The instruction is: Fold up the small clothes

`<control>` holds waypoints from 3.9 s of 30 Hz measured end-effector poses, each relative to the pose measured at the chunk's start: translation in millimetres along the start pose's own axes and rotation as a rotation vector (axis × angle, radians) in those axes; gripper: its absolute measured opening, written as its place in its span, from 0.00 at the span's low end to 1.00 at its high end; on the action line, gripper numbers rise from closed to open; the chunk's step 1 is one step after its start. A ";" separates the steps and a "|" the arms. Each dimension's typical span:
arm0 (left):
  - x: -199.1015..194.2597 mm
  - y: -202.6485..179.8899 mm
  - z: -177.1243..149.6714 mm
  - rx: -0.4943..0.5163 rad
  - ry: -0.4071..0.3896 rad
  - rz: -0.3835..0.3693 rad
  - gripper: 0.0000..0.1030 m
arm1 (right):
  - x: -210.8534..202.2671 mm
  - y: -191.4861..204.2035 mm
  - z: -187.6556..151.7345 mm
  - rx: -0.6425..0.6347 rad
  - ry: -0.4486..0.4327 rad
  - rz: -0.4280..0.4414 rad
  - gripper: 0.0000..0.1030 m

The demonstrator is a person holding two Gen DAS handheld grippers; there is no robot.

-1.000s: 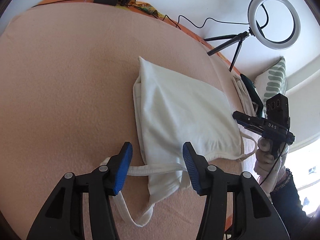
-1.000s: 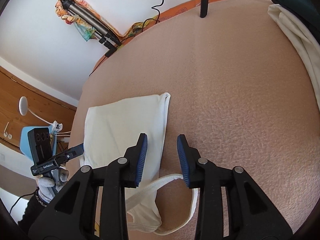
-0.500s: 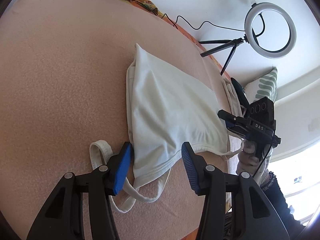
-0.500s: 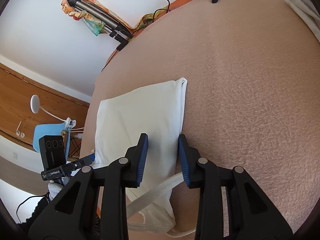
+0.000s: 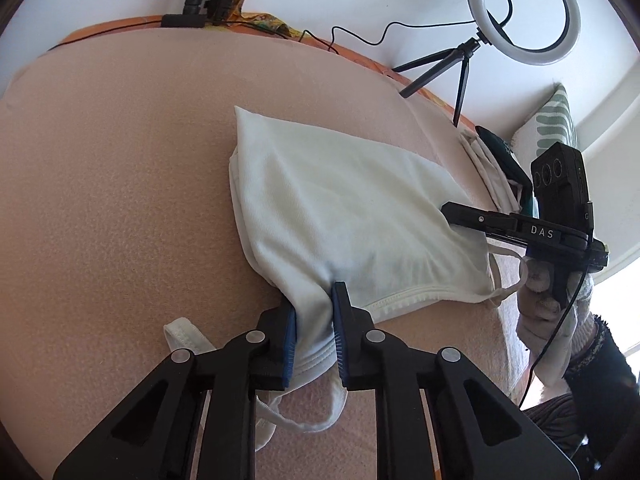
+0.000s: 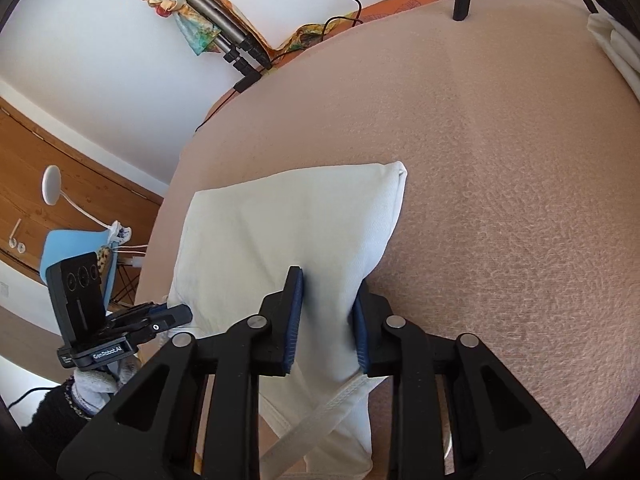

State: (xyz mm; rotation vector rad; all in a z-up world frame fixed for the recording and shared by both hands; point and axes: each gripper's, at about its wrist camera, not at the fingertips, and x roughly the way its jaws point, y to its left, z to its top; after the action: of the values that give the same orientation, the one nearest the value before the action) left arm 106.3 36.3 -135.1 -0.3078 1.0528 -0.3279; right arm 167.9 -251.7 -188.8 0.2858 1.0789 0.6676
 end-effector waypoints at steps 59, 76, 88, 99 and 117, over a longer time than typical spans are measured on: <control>69.0 -355.5 76.1 0.574 -0.245 -0.215 0.08 | -288.9 -84.8 4.5 -0.193 -0.448 -0.623 0.09; 150.1 -392.8 91.7 0.610 -0.161 -0.183 0.08 | -307.0 -207.0 58.7 -0.100 -0.435 -0.577 0.09; 125.9 -388.0 73.1 0.621 -0.162 -0.090 0.81 | -300.9 -222.6 57.7 -0.027 -0.418 -0.756 0.70; 89.1 -381.6 59.2 0.603 -0.188 -0.058 0.81 | -315.9 -169.8 47.5 -0.063 -0.482 -0.792 0.92; -17.6 -343.0 8.8 0.575 -0.292 -0.040 0.81 | -326.0 -41.9 0.1 -0.130 -0.556 -0.776 0.92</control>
State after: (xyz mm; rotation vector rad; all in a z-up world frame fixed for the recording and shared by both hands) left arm 66.3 -267.7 20.0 0.1393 0.6297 -0.5849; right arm 84.6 -488.9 23.0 -0.0736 0.5315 -0.0520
